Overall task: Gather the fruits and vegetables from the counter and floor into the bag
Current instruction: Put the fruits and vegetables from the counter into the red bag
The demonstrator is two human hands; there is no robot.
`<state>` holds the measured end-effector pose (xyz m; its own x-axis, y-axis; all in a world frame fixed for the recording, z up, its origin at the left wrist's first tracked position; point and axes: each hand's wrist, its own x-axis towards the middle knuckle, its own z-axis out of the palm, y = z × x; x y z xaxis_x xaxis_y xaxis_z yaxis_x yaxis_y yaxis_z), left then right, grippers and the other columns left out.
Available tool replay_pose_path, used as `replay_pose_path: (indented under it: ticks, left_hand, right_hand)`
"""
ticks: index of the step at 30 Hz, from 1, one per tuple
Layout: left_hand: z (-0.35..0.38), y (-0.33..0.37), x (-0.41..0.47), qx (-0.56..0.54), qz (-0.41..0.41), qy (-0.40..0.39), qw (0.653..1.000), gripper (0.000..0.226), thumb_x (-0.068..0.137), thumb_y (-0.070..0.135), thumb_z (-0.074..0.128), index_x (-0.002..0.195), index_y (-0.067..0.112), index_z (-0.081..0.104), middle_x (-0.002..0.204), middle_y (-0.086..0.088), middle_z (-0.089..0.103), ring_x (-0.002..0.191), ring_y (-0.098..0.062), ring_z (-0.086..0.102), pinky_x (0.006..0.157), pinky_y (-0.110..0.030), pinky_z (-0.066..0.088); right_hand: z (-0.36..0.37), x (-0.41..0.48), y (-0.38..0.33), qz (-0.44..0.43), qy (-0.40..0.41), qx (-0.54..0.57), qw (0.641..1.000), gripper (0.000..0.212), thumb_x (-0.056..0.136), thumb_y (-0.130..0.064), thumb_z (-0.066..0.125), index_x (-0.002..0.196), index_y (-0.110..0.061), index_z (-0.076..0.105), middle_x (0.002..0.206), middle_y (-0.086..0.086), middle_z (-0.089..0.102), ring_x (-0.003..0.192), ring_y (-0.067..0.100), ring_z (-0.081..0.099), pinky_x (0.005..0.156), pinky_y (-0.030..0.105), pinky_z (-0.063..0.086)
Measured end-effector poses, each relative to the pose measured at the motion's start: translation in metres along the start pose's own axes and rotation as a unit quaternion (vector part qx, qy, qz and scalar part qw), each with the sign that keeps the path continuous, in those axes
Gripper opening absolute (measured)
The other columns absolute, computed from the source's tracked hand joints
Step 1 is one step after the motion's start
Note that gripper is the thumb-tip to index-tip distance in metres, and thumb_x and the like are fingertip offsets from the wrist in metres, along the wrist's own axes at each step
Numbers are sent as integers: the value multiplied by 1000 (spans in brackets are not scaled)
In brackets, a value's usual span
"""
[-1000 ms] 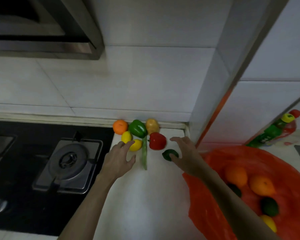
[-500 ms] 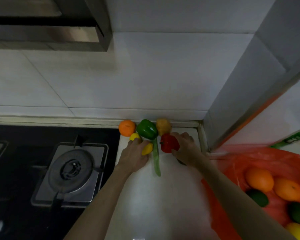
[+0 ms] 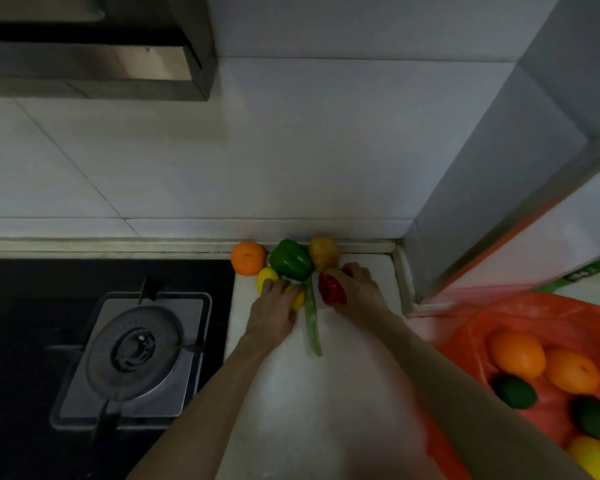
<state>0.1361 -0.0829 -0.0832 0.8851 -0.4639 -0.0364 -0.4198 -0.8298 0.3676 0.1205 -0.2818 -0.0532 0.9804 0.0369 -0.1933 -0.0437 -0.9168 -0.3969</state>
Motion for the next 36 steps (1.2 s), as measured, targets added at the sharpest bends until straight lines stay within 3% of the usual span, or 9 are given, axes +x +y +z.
replay_pose_path:
  ticks: [7, 11, 14, 17, 22, 26, 30, 34, 36]
  left_hand:
    - [-23, 12, -15, -53, 2, 62, 997, 48, 83, 20, 62, 130, 24, 53, 113, -8, 55, 102, -30, 46, 61, -34, 42]
    - [-34, 28, -36, -117, 43, 100, 987, 57, 76, 9, 71, 130, 18, 54, 105, -11, 55, 98, -24, 49, 81, -28, 40]
    - [-43, 47, -53, -139, 50, 127, 981, 58, 77, 11, 73, 131, 18, 54, 108, -9, 53, 99, -17, 48, 82, -20, 33]
    - [-50, 78, -74, -148, 76, 139, 976, 57, 80, 15, 72, 133, 21, 52, 116, -4, 51, 105, -17, 49, 86, -26, 40]
    - [-54, 134, -103, -144, 107, 146, 973, 57, 82, 18, 72, 134, 24, 51, 126, -5, 50, 113, -18, 48, 93, -29, 41]
    - [-55, 185, -118, -149, 142, 139, 969, 59, 81, 19, 72, 135, 26, 51, 126, -4, 50, 112, -17, 48, 92, -28, 42]
    - [-48, 233, -122, -162, 184, 114, 963, 54, 82, 26, 68, 133, 27, 51, 125, -2, 51, 111, -16, 48, 91, -32, 46]
    - [-32, 269, -116, -177, 200, 84, 960, 49, 86, 32, 63, 134, 29, 50, 125, 1, 52, 113, -15, 48, 91, -30, 46]
    - [-23, 285, -111, -176, 209, 73, 959, 51, 86, 30, 63, 135, 30, 49, 125, 4, 52, 113, -12, 47, 92, -26, 43]
  right_hand:
    - [-12, -26, -2, -10, 58, 96, 994, 60, 78, -29, 73, 133, -24, 50, 122, 17, 49, 107, 38, 48, 87, 44, 47]
    - [-32, -60, -4, -14, 111, 123, 986, 66, 77, -31, 75, 136, -26, 46, 128, 12, 47, 112, 31, 47, 89, 42, 47]
    - [-50, -97, -2, -25, 154, 143, 977, 66, 76, -36, 75, 135, -31, 45, 129, 7, 47, 113, 26, 48, 91, 39, 48]
    - [-67, -137, 3, -18, 197, 190, 962, 68, 75, -35, 77, 134, -33, 45, 128, 2, 47, 113, 19, 48, 94, 36, 49]
    - [-90, -195, 15, -5, 262, 217, 940, 69, 76, -30, 77, 137, -31, 44, 129, 0, 47, 116, 13, 44, 91, 14, 36]
    - [-108, -239, 35, 12, 324, 221, 920, 69, 74, -27, 80, 135, -29, 47, 124, -3, 49, 113, 15, 49, 95, 23, 44]
    - [-120, -281, 68, 41, 358, 228, 904, 68, 74, -26, 80, 134, -29, 49, 125, -4, 48, 115, 14, 49, 96, 24, 46]
    - [-123, -313, 106, 87, 367, 214, 901, 67, 75, -27, 79, 134, -30, 48, 123, -7, 46, 111, 10, 48, 90, 11, 41]
    - [-121, -324, 124, 109, 365, 216, 899, 68, 75, -27, 78, 135, -30, 46, 123, -7, 45, 111, 12, 48, 91, 21, 45]
